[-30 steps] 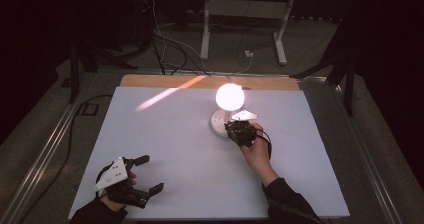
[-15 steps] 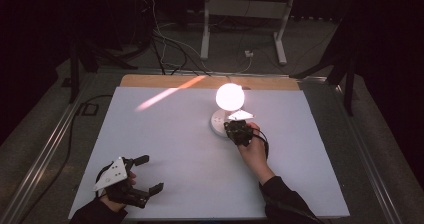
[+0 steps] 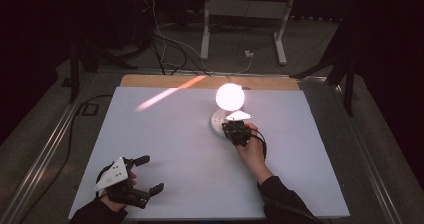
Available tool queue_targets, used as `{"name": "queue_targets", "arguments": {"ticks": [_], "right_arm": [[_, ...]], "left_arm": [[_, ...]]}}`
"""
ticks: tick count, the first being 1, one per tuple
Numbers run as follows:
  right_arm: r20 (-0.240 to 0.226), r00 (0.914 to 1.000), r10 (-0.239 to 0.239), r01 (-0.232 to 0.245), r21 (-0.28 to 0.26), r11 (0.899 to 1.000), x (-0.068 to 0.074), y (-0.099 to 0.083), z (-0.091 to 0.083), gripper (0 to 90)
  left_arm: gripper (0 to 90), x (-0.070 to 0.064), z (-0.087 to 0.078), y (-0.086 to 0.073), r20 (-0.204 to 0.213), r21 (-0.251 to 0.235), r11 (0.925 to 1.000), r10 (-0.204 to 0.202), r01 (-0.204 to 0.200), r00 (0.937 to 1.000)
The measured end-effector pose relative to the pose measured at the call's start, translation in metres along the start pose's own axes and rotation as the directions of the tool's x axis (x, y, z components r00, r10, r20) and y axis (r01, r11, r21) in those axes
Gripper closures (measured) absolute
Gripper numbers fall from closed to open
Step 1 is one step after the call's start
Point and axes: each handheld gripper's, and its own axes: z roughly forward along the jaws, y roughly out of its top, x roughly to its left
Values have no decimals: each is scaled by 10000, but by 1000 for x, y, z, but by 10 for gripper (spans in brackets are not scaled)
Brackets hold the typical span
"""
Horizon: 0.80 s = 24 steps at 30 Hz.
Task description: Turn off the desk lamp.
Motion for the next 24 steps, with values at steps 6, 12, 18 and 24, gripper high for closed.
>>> {"name": "queue_targets", "arguments": {"ticks": [6,12,18,24], "right_arm": [[49,10000,-74,74,-1,10000,1,0,0,899],[31,9999,-154,154,3,9999,1,0,1,898],[1,10000,-83,83,-57,9999,0,-1,0,899],[-15,9998,-190,190,-302,9994,3,8,-10,899]], "left_arm": [[6,0,0,0,1,-15,10000,-2,2,10000],[6,0,0,0,23,0,10000,22,-22,10000],[6,0,0,0,29,-21,10000,16,-16,10000],[6,0,0,0,1,-17,10000,5,-5,10000]]}}
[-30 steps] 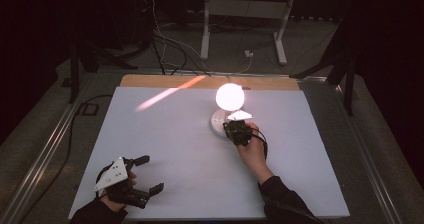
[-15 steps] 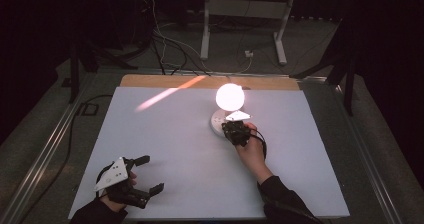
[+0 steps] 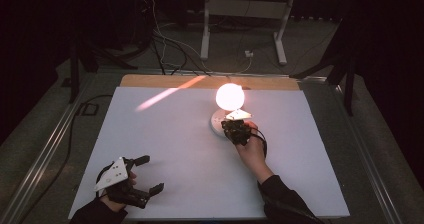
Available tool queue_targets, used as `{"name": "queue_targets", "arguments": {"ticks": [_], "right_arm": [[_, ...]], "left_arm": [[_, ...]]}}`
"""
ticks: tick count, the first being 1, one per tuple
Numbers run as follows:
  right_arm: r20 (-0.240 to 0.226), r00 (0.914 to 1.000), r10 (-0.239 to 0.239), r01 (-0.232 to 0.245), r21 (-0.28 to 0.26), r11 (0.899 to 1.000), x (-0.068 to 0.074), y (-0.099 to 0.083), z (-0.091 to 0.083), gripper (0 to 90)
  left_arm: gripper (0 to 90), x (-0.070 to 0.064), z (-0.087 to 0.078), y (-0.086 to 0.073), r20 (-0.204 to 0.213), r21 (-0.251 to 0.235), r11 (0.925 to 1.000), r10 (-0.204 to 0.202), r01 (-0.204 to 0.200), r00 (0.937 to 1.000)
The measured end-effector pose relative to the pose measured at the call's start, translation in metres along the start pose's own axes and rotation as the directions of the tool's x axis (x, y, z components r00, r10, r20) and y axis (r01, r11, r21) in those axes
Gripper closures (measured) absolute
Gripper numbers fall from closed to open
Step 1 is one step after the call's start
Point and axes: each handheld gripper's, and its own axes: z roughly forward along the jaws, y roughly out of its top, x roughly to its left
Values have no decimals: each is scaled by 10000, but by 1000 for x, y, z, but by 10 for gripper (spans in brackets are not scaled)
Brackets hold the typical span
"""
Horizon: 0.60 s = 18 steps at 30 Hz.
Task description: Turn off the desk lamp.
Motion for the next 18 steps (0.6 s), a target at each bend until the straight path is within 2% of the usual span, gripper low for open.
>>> {"name": "queue_targets", "arguments": {"ticks": [10,18], "right_arm": [[-56,10000,61,-63,-297,9995,-1,12,-13,899],[-8,9999,131,-131,-213,9997,-2,10,-9,899]], "left_arm": [[6,0,0,0,17,43,10000,14,-14,10000],[6,0,0,0,7,5,10000,3,-3,10000]]}}
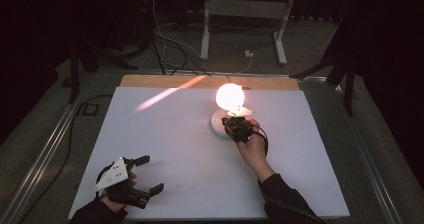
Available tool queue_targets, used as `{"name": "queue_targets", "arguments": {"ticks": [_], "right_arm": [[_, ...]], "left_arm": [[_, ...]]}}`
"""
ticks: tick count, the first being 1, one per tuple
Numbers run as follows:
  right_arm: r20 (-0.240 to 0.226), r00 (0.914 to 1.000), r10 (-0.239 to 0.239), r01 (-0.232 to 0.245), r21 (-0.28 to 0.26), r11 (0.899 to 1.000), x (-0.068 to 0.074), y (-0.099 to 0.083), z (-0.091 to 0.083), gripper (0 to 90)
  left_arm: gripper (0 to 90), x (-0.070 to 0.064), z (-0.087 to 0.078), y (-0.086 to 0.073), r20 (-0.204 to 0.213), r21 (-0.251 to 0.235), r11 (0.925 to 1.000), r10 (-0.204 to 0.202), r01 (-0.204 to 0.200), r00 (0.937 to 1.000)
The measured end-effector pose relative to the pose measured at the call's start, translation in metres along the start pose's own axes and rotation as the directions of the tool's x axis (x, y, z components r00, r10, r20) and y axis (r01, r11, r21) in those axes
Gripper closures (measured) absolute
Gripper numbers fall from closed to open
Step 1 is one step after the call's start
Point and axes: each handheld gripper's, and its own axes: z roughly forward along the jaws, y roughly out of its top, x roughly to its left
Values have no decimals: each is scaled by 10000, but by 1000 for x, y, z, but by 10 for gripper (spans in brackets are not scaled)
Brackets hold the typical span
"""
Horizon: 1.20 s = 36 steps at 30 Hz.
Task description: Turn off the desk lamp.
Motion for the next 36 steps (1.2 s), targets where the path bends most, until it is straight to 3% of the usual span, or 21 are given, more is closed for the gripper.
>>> {"name": "queue_targets", "arguments": {"ticks": [19,36], "right_arm": [[25,10000,12,-14,576,9983,0,-16,18,898],[41,10000,-57,55,484,9988,0,-20,19,899]], "left_arm": [[6,0,0,0,12,29,10000,10,-10,10000],[6,-1,0,0,34,38,10000,26,-26,10000]]}}
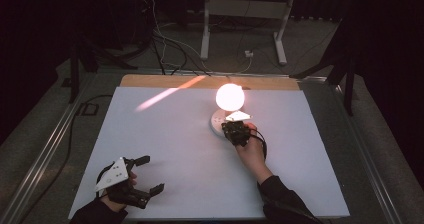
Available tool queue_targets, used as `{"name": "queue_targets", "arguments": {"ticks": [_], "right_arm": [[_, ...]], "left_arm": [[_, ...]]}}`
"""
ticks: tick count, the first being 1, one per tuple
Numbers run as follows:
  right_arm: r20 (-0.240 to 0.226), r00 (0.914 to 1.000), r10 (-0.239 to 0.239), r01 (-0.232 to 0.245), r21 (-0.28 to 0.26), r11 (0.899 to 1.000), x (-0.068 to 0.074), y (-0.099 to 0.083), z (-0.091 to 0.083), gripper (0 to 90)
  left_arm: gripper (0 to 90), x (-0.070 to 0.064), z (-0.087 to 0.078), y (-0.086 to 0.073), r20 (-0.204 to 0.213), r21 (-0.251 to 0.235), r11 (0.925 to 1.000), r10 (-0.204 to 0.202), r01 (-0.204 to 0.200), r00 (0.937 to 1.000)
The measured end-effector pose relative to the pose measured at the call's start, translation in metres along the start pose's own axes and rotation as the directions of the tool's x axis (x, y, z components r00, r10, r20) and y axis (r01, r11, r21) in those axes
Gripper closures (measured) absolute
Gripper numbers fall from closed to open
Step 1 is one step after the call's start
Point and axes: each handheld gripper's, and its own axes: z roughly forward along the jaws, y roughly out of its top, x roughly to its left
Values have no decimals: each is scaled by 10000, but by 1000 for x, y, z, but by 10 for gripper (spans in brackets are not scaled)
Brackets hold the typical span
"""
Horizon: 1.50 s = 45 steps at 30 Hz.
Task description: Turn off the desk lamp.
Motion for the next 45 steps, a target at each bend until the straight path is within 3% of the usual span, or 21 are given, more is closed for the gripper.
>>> {"name": "queue_targets", "arguments": {"ticks": [4,14,23,45], "right_arm": [[-62,10000,3,-2,116,9999,0,3,-2,898],[-146,9999,28,-34,-447,9990,0,22,-23,898],[-119,9999,26,-34,-704,9975,-2,30,-31,898],[-86,9999,53,-53,87,9999,-2,7,-4,898]], "left_arm": [[6,0,0,0,-24,-20,10000,2,-2,10000],[6,0,0,0,-22,16,10000,21,-21,10000],[6,0,0,0,-16,9,10000,-13,13,10000],[6,0,0,0,-26,-7,10000,10,-10,10000]]}}
